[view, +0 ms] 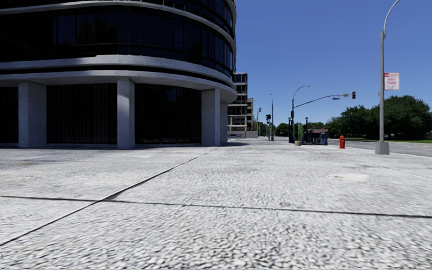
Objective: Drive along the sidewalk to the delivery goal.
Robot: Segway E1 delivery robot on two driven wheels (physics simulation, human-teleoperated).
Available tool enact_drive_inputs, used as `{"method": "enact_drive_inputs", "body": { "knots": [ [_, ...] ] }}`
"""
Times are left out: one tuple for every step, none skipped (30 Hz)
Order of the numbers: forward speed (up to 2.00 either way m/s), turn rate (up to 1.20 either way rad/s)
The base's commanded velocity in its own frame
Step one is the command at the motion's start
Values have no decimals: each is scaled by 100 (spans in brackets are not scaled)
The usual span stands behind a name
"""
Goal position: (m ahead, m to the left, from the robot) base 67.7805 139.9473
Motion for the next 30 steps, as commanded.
{"method": "enact_drive_inputs", "body": {
  "knots": [
    [116, 0],
    [116, 0],
    [118, 0],
    [118, 0],
    [118, 0],
    [118, 0],
    [118, 0],
    [117, 0],
    [117, 0],
    [117, 0],
    [117, -3],
    [117, -4],
    [117, -4],
    [117, -4],
    [117, -4],
    [117, -4],
    [117, -6],
    [117, -17],
    [117, -17],
    [117, -25],
    [117, -28],
    [117, -28],
    [117, -29],
    [117, -30],
    [117, -30],
    [117, -31],
    [117, -33],
    [117, -37],
    [117, -47],
    [117, -47]
  ]
}}
